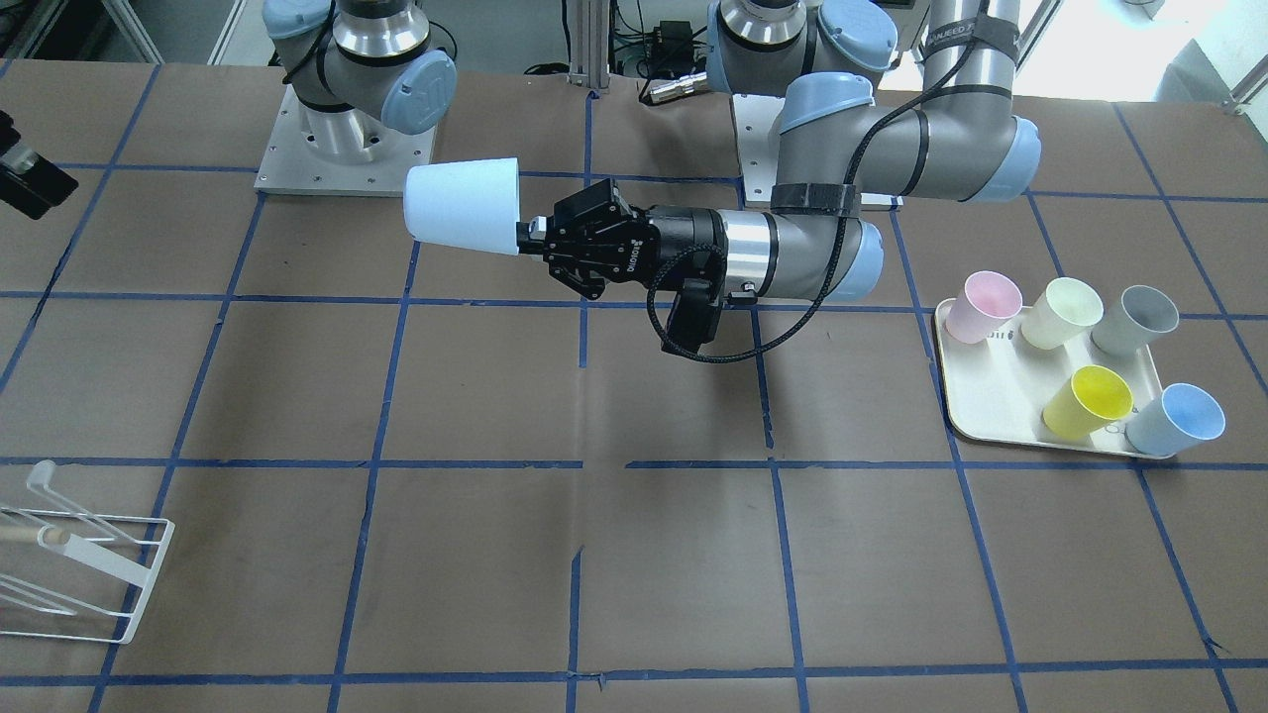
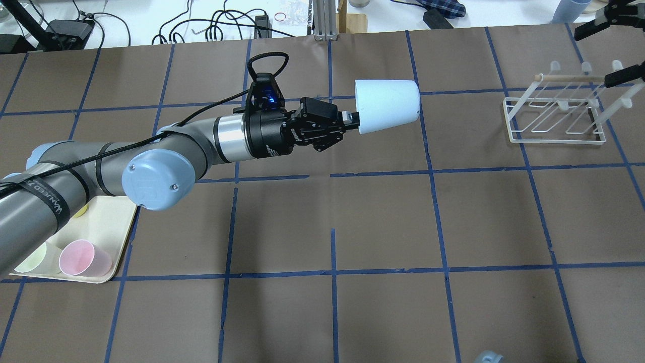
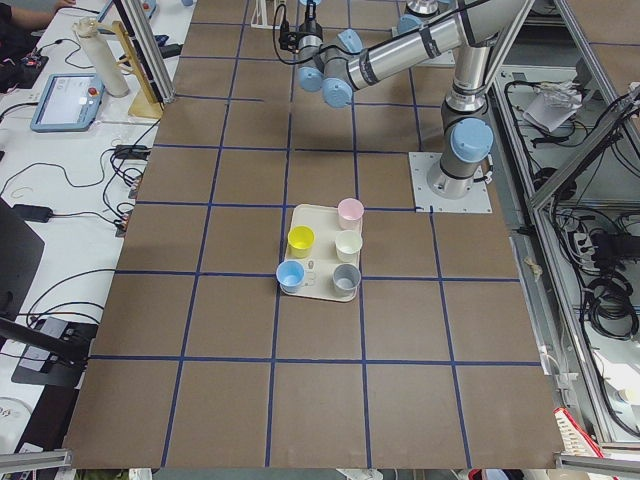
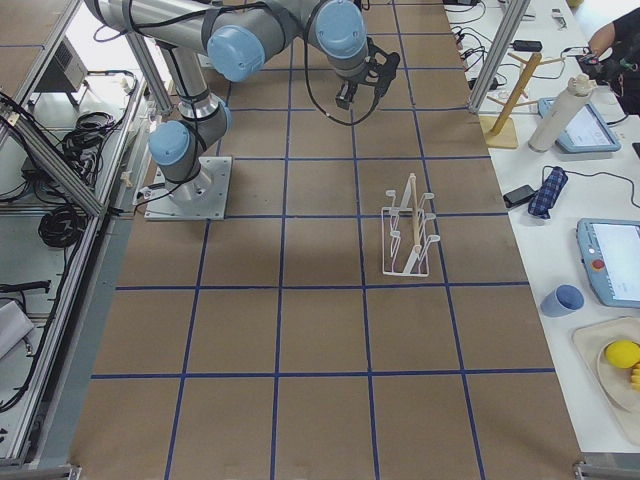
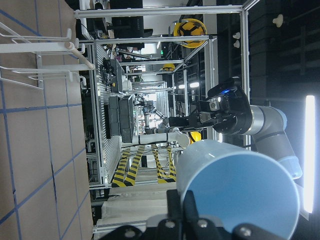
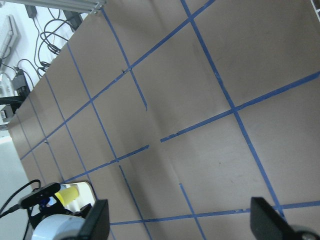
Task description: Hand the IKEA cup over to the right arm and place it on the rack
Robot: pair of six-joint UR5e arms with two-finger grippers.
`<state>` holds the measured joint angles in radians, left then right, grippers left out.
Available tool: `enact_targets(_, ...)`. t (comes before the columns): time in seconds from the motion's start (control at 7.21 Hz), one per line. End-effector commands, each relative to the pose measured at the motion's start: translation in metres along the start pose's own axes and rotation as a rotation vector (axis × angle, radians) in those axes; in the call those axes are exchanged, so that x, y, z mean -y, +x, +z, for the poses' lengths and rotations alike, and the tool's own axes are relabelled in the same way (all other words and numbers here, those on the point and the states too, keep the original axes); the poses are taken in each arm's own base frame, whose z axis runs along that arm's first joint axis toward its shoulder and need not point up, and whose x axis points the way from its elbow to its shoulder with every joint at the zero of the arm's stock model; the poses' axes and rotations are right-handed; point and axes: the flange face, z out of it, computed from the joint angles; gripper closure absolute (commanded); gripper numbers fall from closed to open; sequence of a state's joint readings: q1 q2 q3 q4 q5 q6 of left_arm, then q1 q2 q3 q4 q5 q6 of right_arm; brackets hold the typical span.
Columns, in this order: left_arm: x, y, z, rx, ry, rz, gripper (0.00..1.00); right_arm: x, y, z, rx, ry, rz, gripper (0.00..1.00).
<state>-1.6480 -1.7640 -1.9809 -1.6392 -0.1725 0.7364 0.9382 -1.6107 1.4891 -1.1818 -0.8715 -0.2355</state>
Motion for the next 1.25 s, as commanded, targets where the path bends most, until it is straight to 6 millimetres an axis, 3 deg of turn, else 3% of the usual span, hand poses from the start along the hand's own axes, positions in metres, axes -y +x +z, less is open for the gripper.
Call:
enact_targets(0.0, -0.002, -0.008, 0.010, -0.017, -0.006, -0.013, 1.00, -0.005, 0.014, 0.001, 0.121, -0.056, 0.075, 0.00)
enact_targets(0.42, 0.006, -0.013, 0.026, -0.035, -0.022, -0.019, 1.00, -0.016, 0.026, 0.029, 0.189, -0.156, 0.176, 0.00)
enact_targets(0.83, 0.002, -0.013, 0.031, -0.037, -0.032, -0.019, 1.00, -0.040, 0.019, 0.058, 0.216, -0.340, 0.300, 0.00)
enact_targets(1.11, 0.002, -0.010, 0.032, -0.038, -0.033, -0.013, 1.00, -0.034, 0.028, 0.071, 0.255, -0.411, 0.397, 0.00)
